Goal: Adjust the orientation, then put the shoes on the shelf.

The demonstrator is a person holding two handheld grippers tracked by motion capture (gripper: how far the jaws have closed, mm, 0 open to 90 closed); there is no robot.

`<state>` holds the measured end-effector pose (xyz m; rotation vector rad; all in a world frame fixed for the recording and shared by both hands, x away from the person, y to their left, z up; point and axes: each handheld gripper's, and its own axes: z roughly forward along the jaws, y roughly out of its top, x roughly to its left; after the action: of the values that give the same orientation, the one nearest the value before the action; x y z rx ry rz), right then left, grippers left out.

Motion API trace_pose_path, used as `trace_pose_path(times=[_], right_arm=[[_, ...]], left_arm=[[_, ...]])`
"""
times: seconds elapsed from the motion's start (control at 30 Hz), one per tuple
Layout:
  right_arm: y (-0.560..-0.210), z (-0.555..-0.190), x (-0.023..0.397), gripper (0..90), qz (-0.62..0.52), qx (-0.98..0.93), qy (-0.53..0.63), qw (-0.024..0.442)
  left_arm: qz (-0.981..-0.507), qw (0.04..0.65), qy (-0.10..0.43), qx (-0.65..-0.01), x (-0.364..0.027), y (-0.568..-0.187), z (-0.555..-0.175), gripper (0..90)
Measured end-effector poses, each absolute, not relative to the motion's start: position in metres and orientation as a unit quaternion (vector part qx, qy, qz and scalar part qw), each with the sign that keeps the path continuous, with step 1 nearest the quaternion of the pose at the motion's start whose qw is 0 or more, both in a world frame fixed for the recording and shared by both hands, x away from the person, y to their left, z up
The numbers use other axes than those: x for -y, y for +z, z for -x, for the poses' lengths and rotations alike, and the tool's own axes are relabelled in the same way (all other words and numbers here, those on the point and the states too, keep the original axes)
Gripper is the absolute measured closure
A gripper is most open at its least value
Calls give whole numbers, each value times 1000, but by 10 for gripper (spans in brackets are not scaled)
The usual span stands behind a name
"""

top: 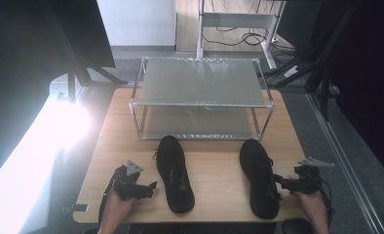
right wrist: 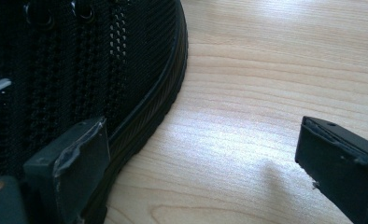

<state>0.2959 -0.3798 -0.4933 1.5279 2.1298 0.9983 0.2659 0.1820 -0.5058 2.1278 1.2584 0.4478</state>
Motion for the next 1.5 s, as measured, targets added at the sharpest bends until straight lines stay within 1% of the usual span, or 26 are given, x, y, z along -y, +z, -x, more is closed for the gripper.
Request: trace_pose_path(times=[0.07,0.23,0.5,0.7,0.8,0.87,1.0,1.07,1.23,1.5], right_arm=[[-492,-295,381,27,-535,-747,357,167],[-490,-293,385,21,-537,-741,367,164],[-482,-286,389,14,-535,-736,379,169],[-476,-280,390,7,-537,-732,389,157],[-475,-274,390,0,-533,-734,394,148],[-473,-270,391,0,-530,-733,401,143],[-468,-261,392,0,-523,-726,426,135],[-464,-258,392,0,-519,-726,431,135],[-456,-254,383,0,-502,-731,443,130],[-457,-267,359,0,-491,-739,447,116]], left_arm=[[-803,311,175,-477,-182,-503,-265,36],[-799,314,174,-481,-183,-498,-264,46],[-791,327,174,-487,-183,-488,-259,43],[-787,328,164,-497,-178,-482,-252,27],[-773,343,155,-511,-178,-476,-249,16],[-757,348,159,-530,-178,-471,-247,2],[-734,377,155,-543,-177,-464,-244,4],[-734,377,157,-542,-173,-461,-243,4],[-743,382,142,-531,-157,-461,-246,3],[-756,387,133,-511,-132,-458,-261,2]])
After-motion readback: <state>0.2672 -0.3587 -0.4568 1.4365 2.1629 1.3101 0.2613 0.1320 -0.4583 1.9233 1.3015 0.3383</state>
